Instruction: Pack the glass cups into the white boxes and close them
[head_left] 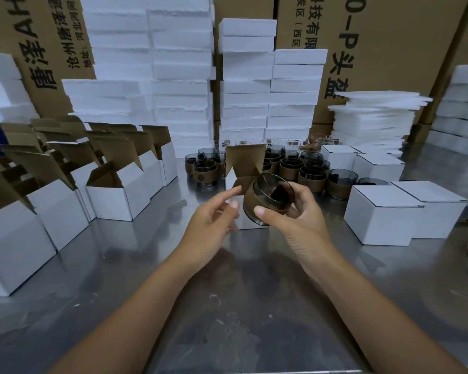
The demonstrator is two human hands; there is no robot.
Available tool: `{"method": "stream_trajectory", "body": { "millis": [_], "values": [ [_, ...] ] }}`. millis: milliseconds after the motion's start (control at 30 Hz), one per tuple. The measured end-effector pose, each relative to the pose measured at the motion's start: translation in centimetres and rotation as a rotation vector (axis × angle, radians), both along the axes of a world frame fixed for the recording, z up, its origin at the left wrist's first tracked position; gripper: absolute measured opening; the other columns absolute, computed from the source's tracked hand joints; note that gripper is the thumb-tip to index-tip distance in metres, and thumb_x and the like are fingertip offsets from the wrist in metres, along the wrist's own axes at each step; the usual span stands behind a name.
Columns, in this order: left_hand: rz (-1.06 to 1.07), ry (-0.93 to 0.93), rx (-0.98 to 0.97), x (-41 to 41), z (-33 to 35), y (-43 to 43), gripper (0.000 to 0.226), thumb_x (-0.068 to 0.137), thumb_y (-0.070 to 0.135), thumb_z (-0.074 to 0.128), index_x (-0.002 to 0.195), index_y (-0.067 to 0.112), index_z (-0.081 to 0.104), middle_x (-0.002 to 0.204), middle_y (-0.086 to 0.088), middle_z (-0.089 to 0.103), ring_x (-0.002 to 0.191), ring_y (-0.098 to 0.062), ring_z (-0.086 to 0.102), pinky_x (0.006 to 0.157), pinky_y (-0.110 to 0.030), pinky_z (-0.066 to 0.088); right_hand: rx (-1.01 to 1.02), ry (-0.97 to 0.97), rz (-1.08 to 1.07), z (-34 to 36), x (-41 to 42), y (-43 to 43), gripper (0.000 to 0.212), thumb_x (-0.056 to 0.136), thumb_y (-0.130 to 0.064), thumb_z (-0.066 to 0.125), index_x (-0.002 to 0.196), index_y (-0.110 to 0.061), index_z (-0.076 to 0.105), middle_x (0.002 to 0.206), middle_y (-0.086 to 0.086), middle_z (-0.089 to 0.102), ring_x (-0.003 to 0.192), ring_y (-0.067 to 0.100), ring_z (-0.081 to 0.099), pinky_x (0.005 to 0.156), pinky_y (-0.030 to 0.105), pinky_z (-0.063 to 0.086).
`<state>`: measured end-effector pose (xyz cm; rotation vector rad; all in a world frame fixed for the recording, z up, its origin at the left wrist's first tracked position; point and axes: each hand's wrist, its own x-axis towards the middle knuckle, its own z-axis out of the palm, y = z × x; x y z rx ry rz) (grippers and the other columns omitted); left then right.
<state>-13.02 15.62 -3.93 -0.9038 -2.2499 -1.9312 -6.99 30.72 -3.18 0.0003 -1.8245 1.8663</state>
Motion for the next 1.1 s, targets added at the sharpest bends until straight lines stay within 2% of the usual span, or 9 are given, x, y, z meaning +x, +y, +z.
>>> {"method": "stream_trajectory", "body": {
  "millis": [133, 267, 367, 433, 567, 700, 867, 933, 1100],
  "values": [
    [0.095, 0.058, -0.1, -0.3, -0.5, 0.2, 0.032, 0.096, 0.03, 0.049, 0.107, 0.059, 0.043, 0.084, 0.003, 0.056, 0.079, -0.012, 0.058, 0.063, -0.006, 0.043, 0.024, 0.05, -0.001, -0.1, -0.2, 0.1, 0.053, 0.066, -0.003, 0.081, 0.106, -0.027, 0.056, 0.098, -0.017, 0.065, 0.09, -0.01, 0.062, 0.069, 0.004, 0.045],
    [0.169, 0.109, -0.15, -0.7, -0.8, 0.1, 0.031, 0.095, 0.026, 0.052, 0.109, 0.053, 0.047, 0.086, 0.003, 0.051, 0.073, -0.002, 0.053, 0.062, -0.006, 0.04, 0.036, 0.066, 0.005, -0.1, -0.2, -0.1, 0.051, 0.066, -0.006, 0.082, 0.105, -0.029, 0.058, 0.1, -0.018, 0.067, 0.098, -0.006, 0.061, 0.075, 0.008, 0.047],
    [0.254, 0.207, -0.21, -0.6, -0.7, -0.1, 0.03, 0.094, 0.024, 0.053, 0.1, 0.053, 0.049, 0.094, 0.009, 0.046, 0.084, 0.005, 0.05, 0.067, -0.004, 0.037, 0.077, 0.063, -0.016, 0.1, 0.0, -0.2, 0.052, 0.066, -0.015, 0.083, 0.108, -0.032, 0.059, 0.108, -0.016, 0.066, 0.108, -0.001, 0.058, 0.1, 0.03, 0.044],
    [0.301, 0.291, -0.25, -0.4, -0.6, -0.2, 0.028, 0.094, 0.026, 0.052, 0.092, 0.054, 0.047, 0.095, 0.014, 0.043, 0.091, 0.007, 0.047, 0.069, -0.001, 0.035, 0.095, 0.078, -0.022, 0.3, 0.2, -0.3, 0.052, 0.066, -0.018, 0.084, 0.109, -0.032, 0.059, 0.11, -0.016, 0.066, 0.111, 0.001, 0.057, 0.106, 0.041, 0.04],
    [0.356, 0.398, -0.282, -0.1, -0.6, -0.1, 0.016, 0.094, 0.028, 0.052, 0.093, 0.043, 0.051, 0.091, 0.02, 0.044, 0.094, 0.003, 0.045, 0.073, -0.013, 0.035, 0.139, 0.109, -0.007, 0.6, 0.6, -0.4, 0.05, 0.066, -0.025, 0.084, 0.108, -0.037, 0.06, 0.111, -0.018, 0.066, 0.113, 0.002, 0.056, 0.107, 0.044, 0.039],
    [0.325, 0.461, -0.278, 0.2, -0.5, 0.0, 0.011, 0.093, 0.026, 0.052, 0.092, 0.037, 0.052, 0.087, 0.017, 0.047, 0.093, 0.004, 0.046, 0.074, -0.018, 0.039, 0.164, 0.131, -0.008, 1.0, 0.8, -0.5, 0.049, 0.061, -0.044, 0.077, 0.107, -0.043, 0.06, 0.11, -0.025, 0.064, 0.113, -0.002, 0.055, 0.106, 0.041, 0.04],
    [0.271, 0.527, -0.287, 0.5, -0.5, 0.2, 0.003, 0.091, 0.034, 0.049, 0.089, 0.035, 0.048, 0.084, 0.015, 0.049, 0.088, -0.004, 0.047, 0.068, -0.02, 0.042, 0.184, 0.171, 0.007, 1.1, 0.7, -0.4, 0.044, 0.065, -0.041, 0.078, 0.105, -0.046, 0.06, 0.11, -0.025, 0.065, 0.112, -0.001, 0.056, 0.1, 0.034, 0.044],
    [0.252, 0.565, -0.285, 0.5, -0.5, 0.2, 0.009, 0.089, 0.038, 0.047, 0.088, 0.03, 0.051, 0.082, 0.011, 0.051, 0.085, -0.006, 0.047, 0.066, -0.025, 0.044, 0.181, 0.193, 0.019, 1.1, 0.8, -0.4, 0.045, 0.064, -0.045, 0.077, 0.106, -0.046, 0.061, 0.111, -0.021, 0.065, 0.112, 0.001, 0.057, 0.098, 0.033, 0.046],
    [0.239, 0.65, -0.302, 0.4, -0.7, 0.3, 0.023, 0.089, 0.039, 0.042, 0.092, 0.021, 0.057, 0.082, 0.005, 0.056, 0.078, -0.008, 0.046, 0.065, -0.034, 0.047, 0.188, 0.212, 0.022, 0.9, 0.7, -0.4, 0.042, 0.067, -0.047, 0.072, 0.108, -0.048, 0.061, 0.114, -0.016, 0.066, 0.115, 0.006, 0.057, 0.101, 0.044, 0.046]
  ]
}}
